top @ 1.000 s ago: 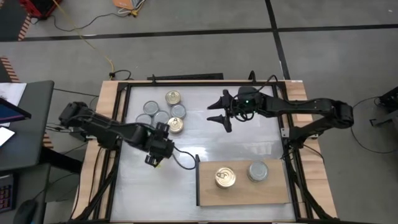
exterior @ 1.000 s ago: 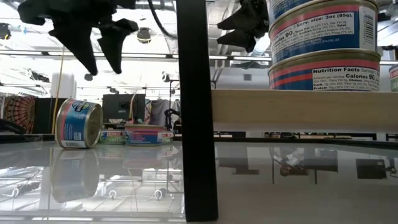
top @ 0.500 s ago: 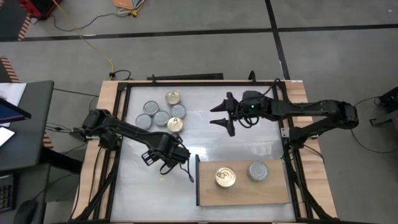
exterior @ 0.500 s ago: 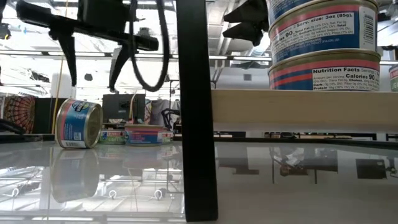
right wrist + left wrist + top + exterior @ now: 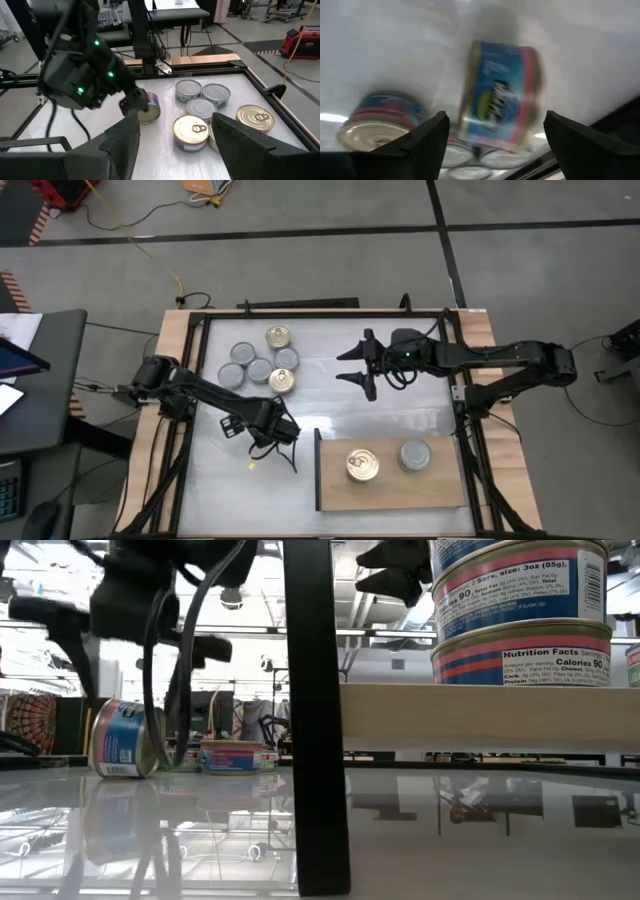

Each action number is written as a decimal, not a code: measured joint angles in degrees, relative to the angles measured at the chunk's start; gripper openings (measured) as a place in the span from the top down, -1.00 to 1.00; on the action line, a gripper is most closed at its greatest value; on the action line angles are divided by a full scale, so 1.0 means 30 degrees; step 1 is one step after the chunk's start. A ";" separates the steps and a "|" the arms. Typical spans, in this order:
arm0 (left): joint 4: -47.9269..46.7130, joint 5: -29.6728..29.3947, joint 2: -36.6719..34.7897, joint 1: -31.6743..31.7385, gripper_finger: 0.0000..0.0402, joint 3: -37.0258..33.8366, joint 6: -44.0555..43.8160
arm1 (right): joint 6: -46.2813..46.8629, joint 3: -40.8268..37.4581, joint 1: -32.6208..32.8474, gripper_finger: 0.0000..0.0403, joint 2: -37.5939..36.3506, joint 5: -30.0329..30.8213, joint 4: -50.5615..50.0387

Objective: Stack canned seafood by type on shelf
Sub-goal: Stack the blue pink tuna can on top of the blue pink tuna can on the shelf

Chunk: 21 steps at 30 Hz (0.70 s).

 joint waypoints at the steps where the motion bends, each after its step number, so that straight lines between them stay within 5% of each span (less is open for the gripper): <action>1: 0.0475 -0.0532 0.0000 0.0000 -0.56 -0.0351 0.0177 | 0.0001 0.0000 0.0000 -0.35 0.0000 -0.0001 0.0000; 7: 0.1551 -0.1301 -0.0007 0.0000 -0.42 -0.1869 0.1235 | 0.0001 0.0000 0.0000 -0.35 0.0000 -0.0003 -0.0012; 14: 0.1528 -0.0232 -0.0007 0.0000 0.11 -0.2278 0.0140 | -0.0290 0.0000 -0.0071 -0.35 0.0022 -0.0006 -0.0015; 21: 0.1614 0.0328 -0.0665 0.0062 0.11 -0.2300 -0.3882 | -0.0225 -0.0007 -0.0175 -0.35 0.0022 -0.0007 -0.0563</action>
